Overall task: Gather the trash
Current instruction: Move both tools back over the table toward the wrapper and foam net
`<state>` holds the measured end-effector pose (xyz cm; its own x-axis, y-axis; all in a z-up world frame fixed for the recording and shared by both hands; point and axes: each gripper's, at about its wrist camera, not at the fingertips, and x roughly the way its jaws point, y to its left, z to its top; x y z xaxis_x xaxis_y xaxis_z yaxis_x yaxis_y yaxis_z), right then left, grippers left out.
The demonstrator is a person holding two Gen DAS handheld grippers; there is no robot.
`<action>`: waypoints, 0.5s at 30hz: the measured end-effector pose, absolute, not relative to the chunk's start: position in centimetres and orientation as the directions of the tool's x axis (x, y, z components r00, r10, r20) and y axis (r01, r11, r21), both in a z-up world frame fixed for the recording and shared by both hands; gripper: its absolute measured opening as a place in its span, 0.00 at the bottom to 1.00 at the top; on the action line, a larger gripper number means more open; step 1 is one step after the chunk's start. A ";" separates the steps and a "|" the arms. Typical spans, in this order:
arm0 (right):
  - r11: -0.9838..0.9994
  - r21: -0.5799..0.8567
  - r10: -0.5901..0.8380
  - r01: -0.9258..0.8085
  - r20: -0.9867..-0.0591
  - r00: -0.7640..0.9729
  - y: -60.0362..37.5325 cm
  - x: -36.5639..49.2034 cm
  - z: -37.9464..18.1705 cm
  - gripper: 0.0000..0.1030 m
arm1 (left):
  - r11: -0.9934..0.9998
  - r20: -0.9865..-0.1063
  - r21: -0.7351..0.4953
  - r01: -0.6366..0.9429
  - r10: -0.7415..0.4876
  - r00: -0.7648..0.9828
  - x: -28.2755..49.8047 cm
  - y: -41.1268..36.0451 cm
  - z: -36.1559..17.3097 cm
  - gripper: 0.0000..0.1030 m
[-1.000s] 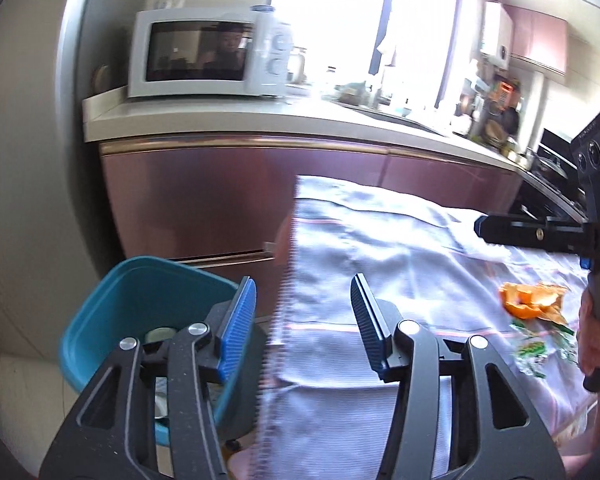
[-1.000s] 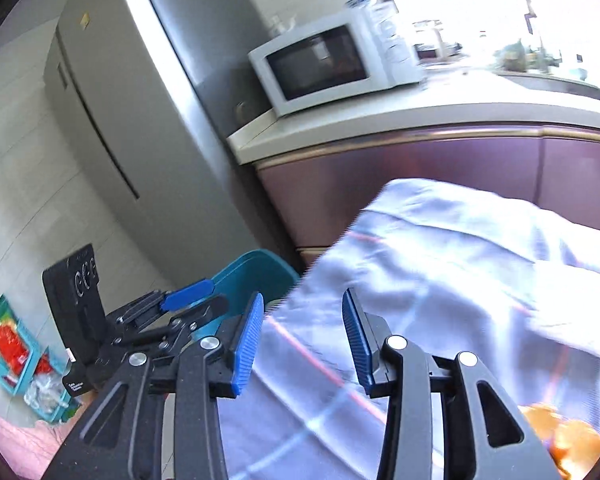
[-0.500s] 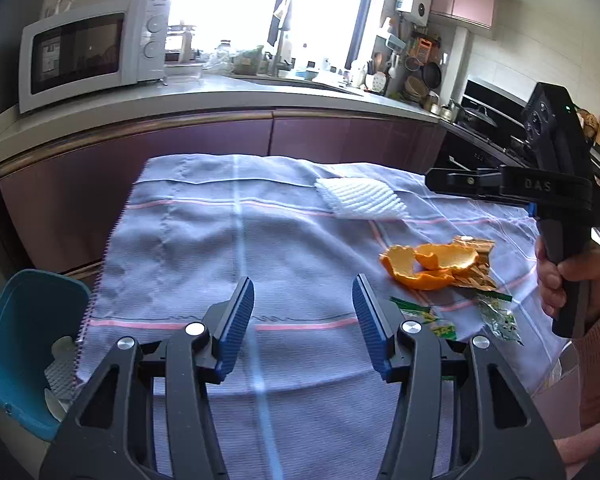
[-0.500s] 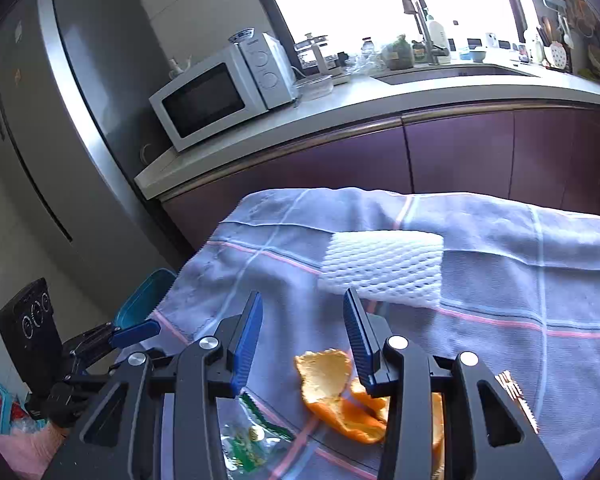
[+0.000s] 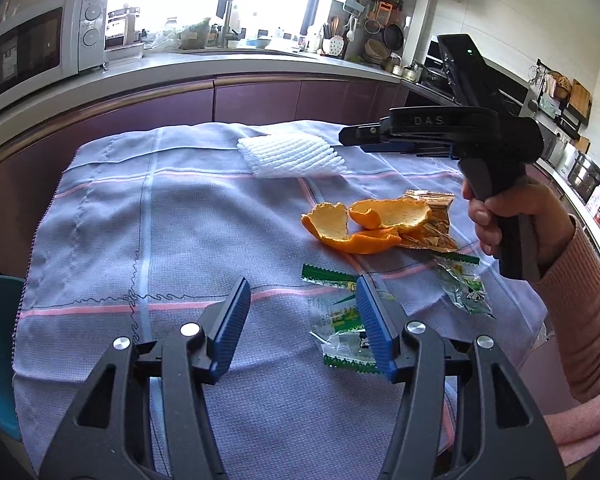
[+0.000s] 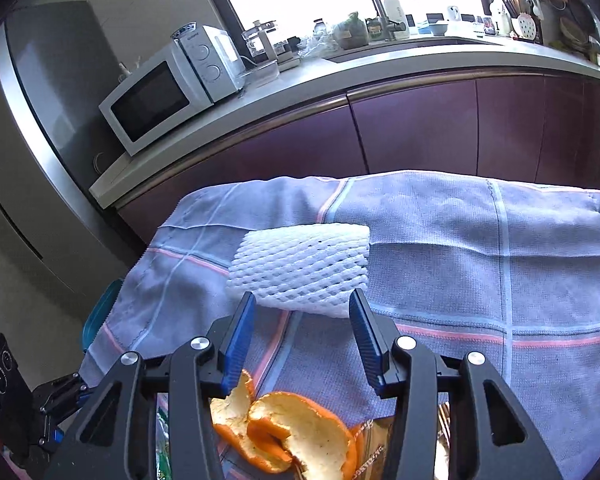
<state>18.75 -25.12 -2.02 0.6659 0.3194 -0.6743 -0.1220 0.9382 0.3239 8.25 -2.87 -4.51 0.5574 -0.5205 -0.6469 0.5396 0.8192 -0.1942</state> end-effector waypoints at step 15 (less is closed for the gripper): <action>0.924 0.370 0.353 -0.097 -0.727 0.589 -24.5 22.6 -4.9 0.46 | 0.768 -0.705 -0.242 0.593 -0.559 0.437 8.3 -4.0 -6.9 0.49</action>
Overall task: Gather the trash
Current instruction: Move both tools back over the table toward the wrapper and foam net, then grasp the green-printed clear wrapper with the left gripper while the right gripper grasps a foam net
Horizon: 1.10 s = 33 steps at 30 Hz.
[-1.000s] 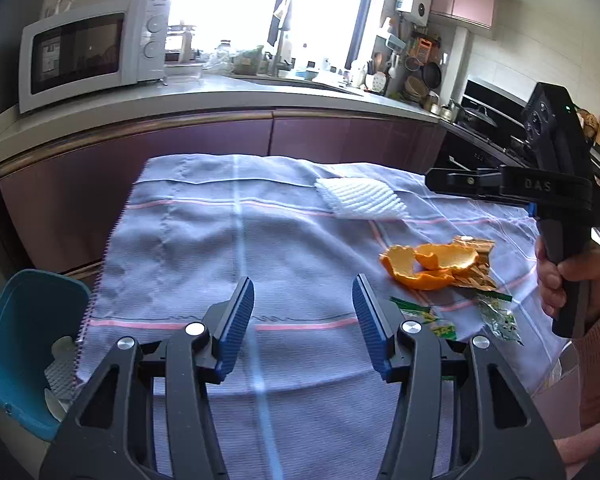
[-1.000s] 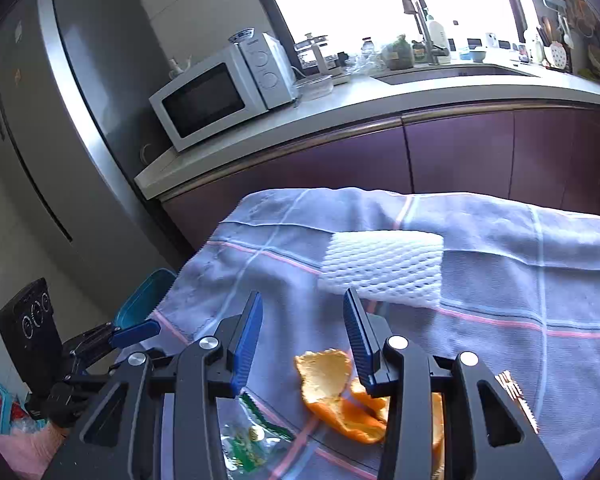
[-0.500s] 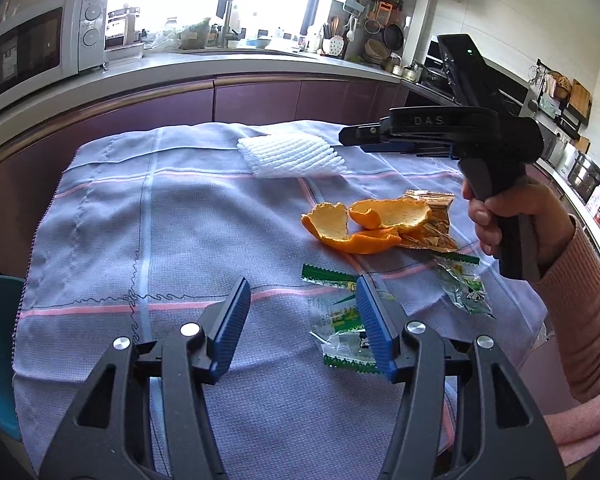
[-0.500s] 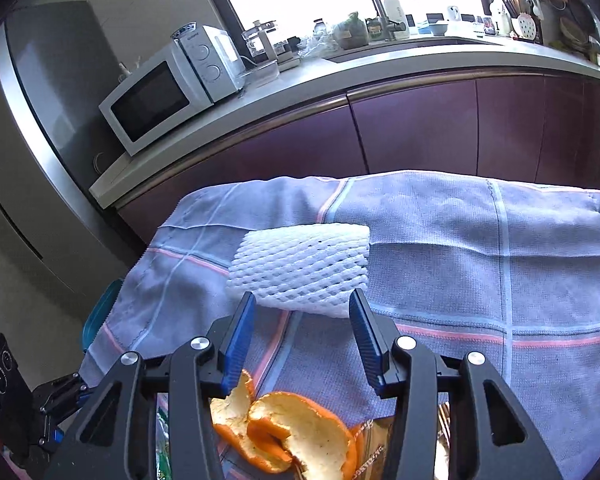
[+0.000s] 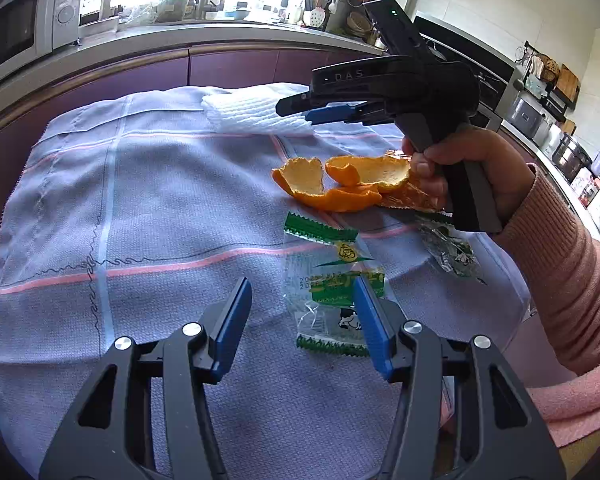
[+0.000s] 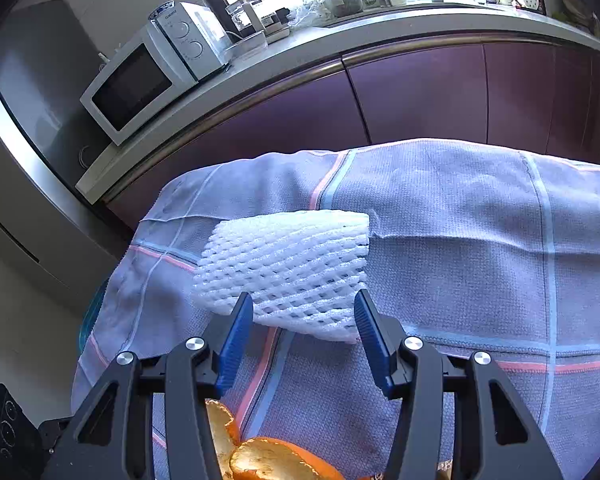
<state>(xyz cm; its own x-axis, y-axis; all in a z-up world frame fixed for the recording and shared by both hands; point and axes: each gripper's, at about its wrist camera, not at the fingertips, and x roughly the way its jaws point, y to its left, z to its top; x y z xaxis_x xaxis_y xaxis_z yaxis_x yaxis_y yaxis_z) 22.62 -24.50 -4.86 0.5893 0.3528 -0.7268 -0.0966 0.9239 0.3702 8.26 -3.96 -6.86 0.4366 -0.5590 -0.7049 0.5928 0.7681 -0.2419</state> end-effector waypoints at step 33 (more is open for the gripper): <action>0.919 0.350 0.379 -0.182 -0.655 0.653 -23.5 19.7 -2.6 0.04 | 0.762 -0.671 -0.293 0.577 -0.594 0.443 6.9 -2.5 -6.0 0.15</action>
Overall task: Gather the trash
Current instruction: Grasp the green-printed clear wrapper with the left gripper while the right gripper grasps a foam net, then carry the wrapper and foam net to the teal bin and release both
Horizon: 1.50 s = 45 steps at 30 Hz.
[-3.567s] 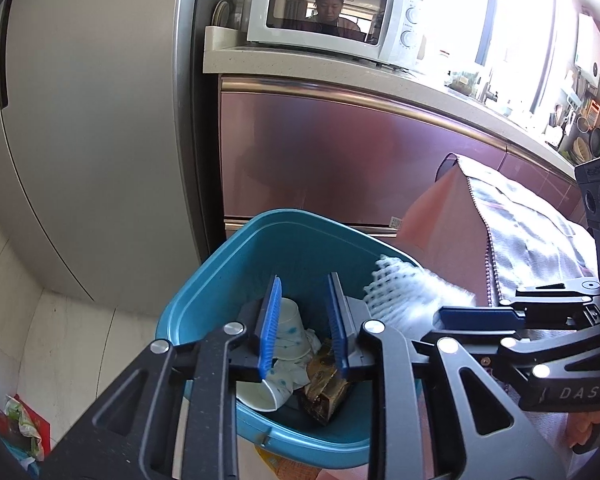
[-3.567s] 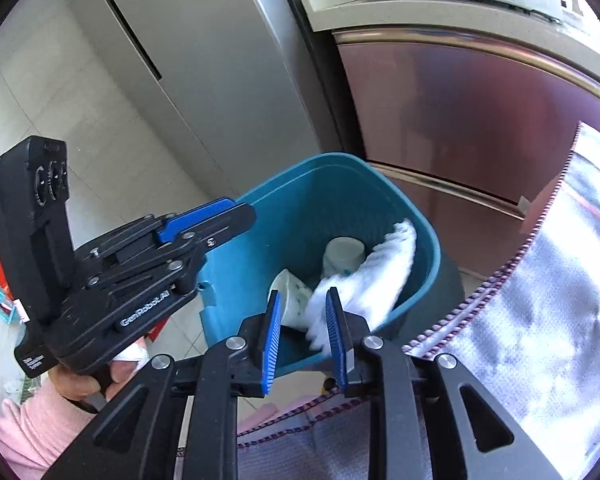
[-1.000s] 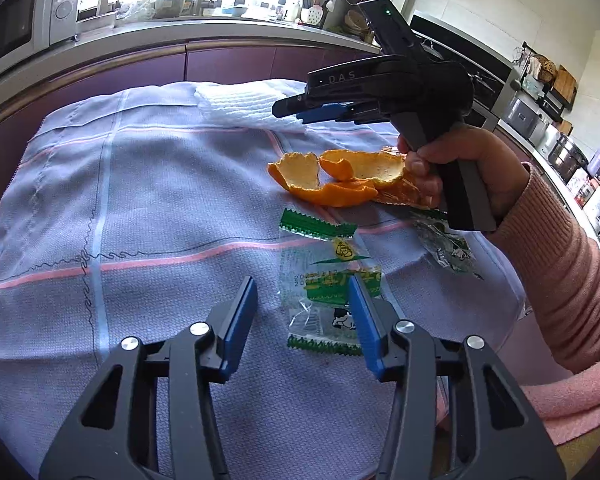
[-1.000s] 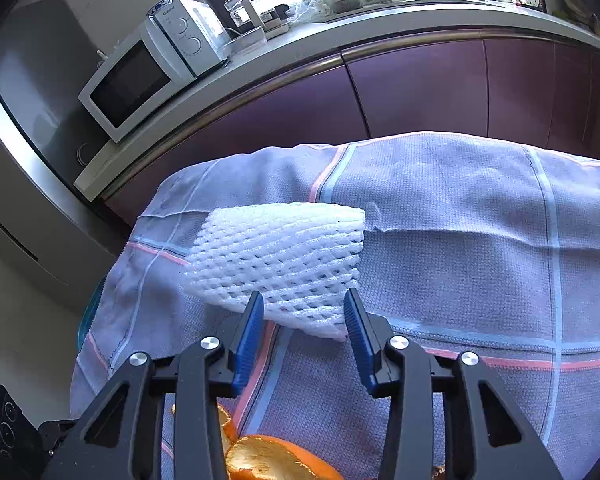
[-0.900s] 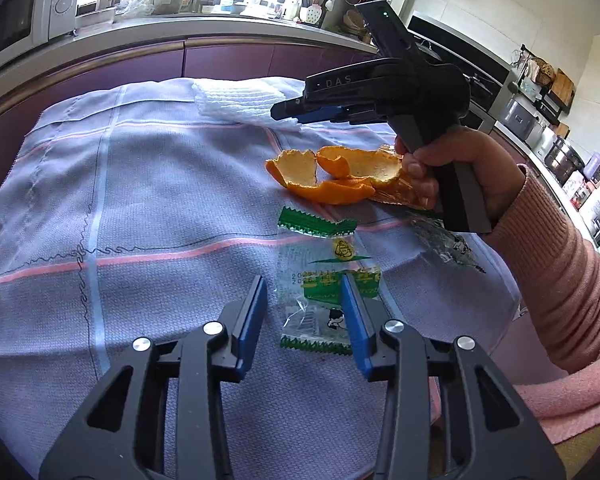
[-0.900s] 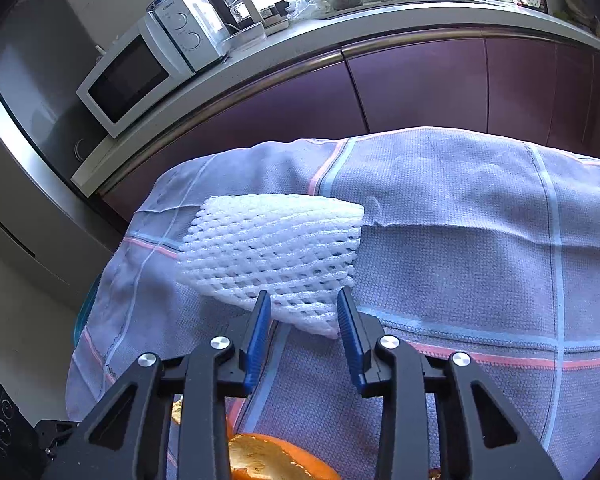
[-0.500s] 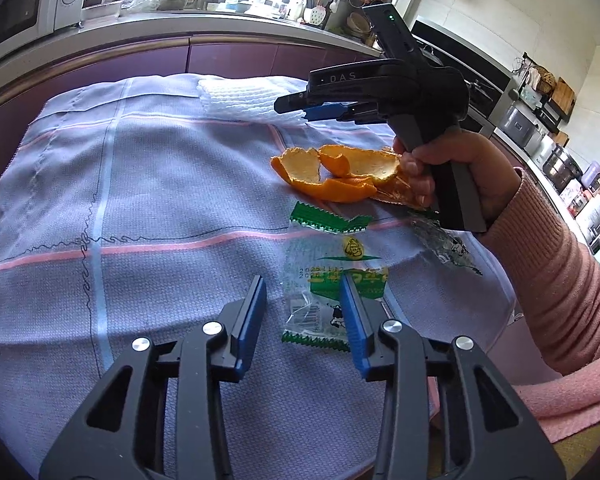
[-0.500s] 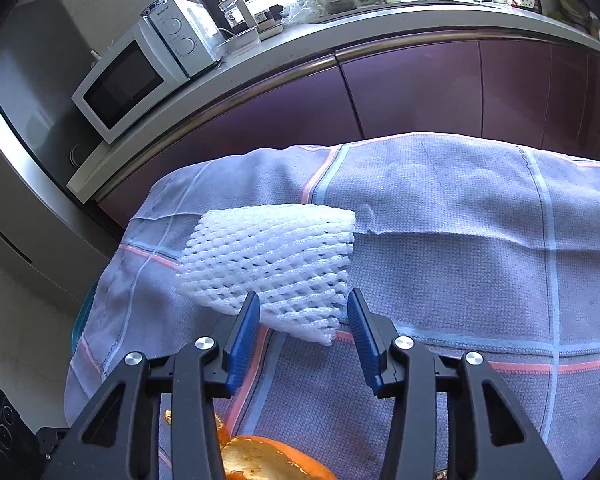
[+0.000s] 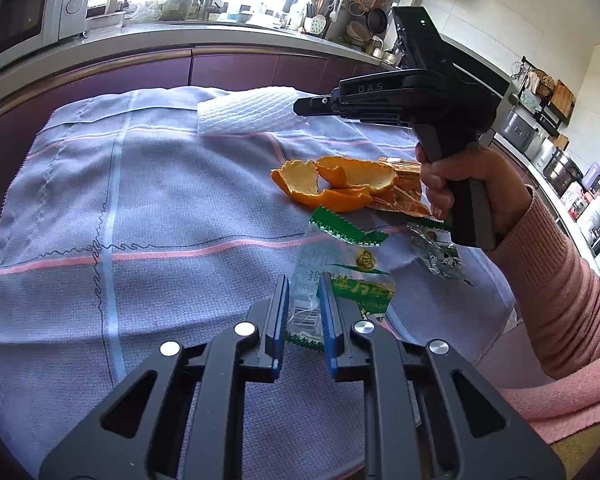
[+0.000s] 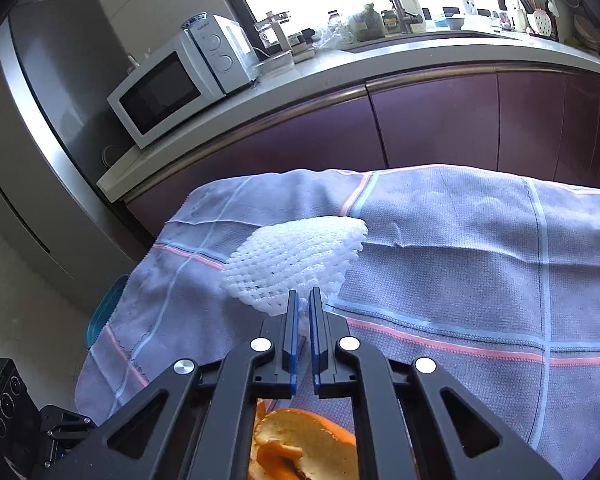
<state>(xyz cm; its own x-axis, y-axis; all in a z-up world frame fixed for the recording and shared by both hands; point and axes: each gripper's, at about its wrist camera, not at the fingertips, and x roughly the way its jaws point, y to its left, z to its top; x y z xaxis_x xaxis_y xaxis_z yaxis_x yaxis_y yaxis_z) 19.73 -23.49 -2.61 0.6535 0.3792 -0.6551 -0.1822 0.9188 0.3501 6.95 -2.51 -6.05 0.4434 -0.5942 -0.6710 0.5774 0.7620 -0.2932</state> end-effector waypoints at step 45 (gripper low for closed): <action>0.755 0.440 0.655 -0.486 -0.483 0.581 -11.4 13.1 1.9 0.04 | 0.939 -0.560 -0.232 0.255 -0.343 0.754 4.5 15.9 0.4 0.15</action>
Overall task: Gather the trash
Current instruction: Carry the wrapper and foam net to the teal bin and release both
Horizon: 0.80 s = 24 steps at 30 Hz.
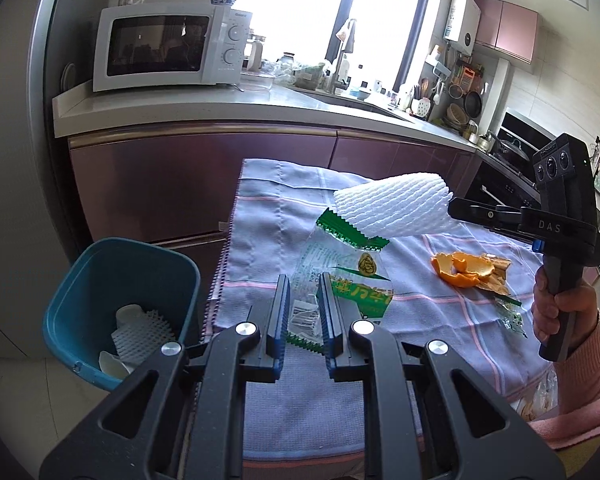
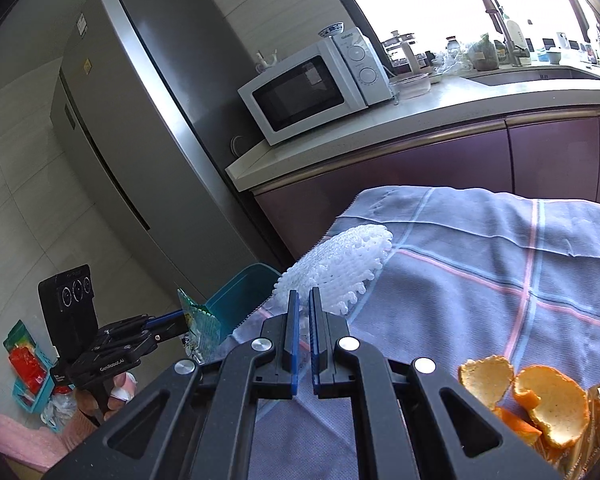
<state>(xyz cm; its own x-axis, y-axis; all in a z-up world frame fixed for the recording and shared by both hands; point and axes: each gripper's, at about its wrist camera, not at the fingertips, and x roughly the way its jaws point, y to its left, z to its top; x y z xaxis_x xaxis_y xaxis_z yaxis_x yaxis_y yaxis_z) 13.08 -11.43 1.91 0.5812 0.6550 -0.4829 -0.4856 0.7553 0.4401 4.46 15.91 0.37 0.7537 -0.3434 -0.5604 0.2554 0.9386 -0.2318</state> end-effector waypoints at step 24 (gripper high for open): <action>0.652 0.429 0.743 -0.625 -0.524 0.416 0.7 16.0 1.7 0.04 | 0.981 -0.569 -0.193 0.018 -0.127 0.812 4.4 26.8 0.2 0.15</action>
